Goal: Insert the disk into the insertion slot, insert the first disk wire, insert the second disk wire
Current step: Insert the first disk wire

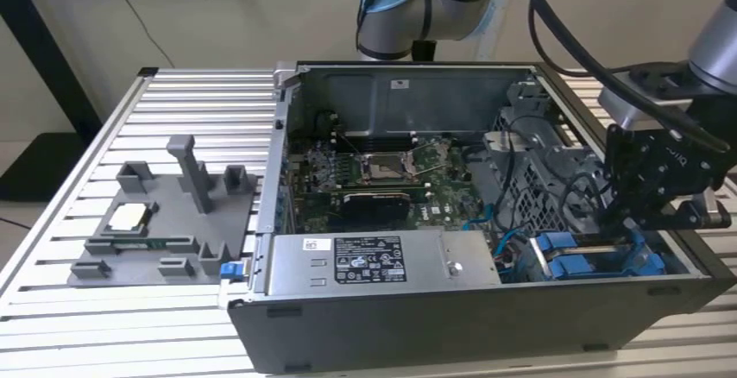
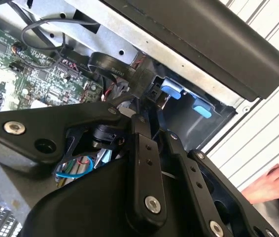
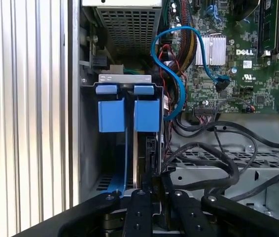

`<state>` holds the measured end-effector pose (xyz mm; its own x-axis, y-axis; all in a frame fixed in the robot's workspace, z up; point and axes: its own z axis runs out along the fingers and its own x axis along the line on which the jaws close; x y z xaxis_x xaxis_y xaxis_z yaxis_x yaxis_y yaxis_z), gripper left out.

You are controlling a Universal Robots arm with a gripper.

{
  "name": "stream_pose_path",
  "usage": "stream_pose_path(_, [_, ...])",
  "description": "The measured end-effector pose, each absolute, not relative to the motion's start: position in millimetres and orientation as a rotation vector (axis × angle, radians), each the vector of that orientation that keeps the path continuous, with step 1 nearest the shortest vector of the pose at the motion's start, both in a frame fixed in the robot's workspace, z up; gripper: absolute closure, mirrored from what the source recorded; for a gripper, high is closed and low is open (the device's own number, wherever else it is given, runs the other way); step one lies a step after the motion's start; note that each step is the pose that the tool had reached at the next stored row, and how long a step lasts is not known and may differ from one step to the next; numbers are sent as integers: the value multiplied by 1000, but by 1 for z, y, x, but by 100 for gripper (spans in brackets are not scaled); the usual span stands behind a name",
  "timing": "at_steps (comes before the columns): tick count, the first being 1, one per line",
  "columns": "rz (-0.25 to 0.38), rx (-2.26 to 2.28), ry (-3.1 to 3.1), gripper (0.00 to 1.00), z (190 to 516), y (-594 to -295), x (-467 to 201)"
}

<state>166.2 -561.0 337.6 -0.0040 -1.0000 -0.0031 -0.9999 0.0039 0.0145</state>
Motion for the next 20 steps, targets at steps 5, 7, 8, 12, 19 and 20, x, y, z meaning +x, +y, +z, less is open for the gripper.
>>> stream_pose_path(5, [-18, 2211, -2219, 81, 331, -561, 166])
stream_pose_path(7, [-21, 2211, -2220, 80, 330, -561, 166])
stream_pose_path(8, [-25, 2211, -2220, 80, 332, -561, 166])
stream_pose_path(12, [-29, 2207, -2216, 73, 346, -562, 166])
stream_pose_path(19, [-32, 2206, -2214, 73, 365, -561, 166])
stream_pose_path(20, [-32, 2206, -2214, 73, 367, -561, 166])
